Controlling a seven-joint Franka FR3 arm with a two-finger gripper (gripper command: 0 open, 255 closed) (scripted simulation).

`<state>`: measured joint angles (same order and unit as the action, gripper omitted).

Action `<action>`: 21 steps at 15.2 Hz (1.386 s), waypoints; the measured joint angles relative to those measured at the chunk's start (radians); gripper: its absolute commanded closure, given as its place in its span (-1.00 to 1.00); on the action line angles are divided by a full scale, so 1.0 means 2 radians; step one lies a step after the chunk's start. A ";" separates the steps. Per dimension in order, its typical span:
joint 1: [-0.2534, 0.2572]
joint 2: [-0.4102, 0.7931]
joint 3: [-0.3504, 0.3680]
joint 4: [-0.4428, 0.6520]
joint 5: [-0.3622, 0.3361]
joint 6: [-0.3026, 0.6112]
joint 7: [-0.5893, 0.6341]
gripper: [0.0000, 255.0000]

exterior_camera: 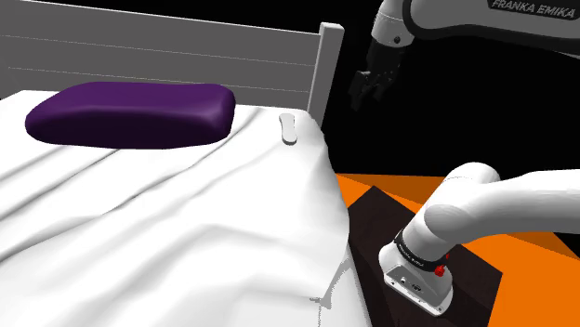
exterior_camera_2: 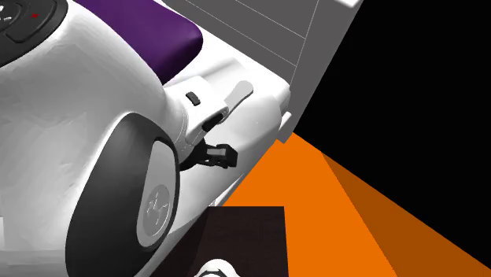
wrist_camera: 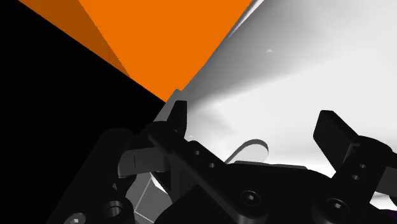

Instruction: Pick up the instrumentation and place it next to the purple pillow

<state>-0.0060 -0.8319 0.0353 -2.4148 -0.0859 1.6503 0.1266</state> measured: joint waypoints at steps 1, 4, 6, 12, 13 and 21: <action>0.000 0.000 0.000 0.000 0.000 0.000 0.000 -1.00; -0.006 0.036 0.003 0.003 0.004 0.029 0.018 -1.00; -0.009 0.069 0.009 0.002 0.009 0.060 0.038 -1.00; -0.026 0.184 0.014 0.039 0.014 0.130 0.084 -1.00; -0.027 0.201 0.017 0.044 0.016 0.140 0.095 -1.00; -0.042 0.362 0.019 0.124 0.017 0.212 0.158 -1.00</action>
<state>-0.0904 -0.1081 0.0729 -2.1671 -0.0512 2.0745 0.4432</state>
